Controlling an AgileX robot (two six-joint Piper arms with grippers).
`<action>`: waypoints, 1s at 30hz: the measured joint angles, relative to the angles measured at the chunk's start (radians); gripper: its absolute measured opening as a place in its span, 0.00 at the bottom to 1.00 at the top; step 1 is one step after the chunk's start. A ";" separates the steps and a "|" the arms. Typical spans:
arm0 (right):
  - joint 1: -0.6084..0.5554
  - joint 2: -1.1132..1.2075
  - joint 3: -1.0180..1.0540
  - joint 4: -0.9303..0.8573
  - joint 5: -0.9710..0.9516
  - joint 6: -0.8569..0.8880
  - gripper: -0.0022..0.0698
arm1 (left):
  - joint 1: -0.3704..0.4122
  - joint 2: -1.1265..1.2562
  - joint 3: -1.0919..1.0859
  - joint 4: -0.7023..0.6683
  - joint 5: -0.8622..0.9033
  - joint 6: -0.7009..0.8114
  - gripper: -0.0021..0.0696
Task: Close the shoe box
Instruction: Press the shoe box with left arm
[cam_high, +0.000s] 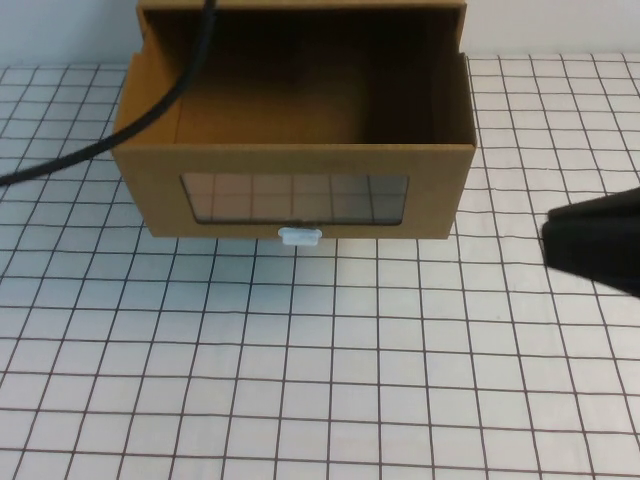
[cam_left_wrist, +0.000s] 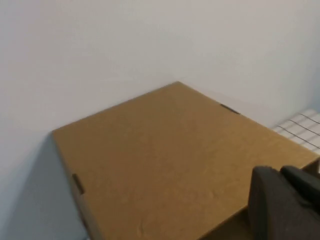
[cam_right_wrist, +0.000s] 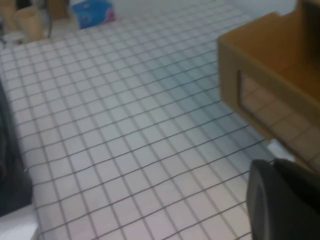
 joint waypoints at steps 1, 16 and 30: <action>0.014 0.021 0.000 0.009 0.014 -0.012 0.01 | -0.002 0.051 -0.043 -0.037 0.034 0.038 0.02; 0.425 0.230 0.000 -0.177 -0.193 0.193 0.01 | -0.007 0.628 -0.555 -0.243 0.190 0.134 0.02; 0.835 0.516 0.000 -0.720 -0.253 0.680 0.01 | 0.034 0.854 -0.656 -0.426 0.301 -0.085 0.02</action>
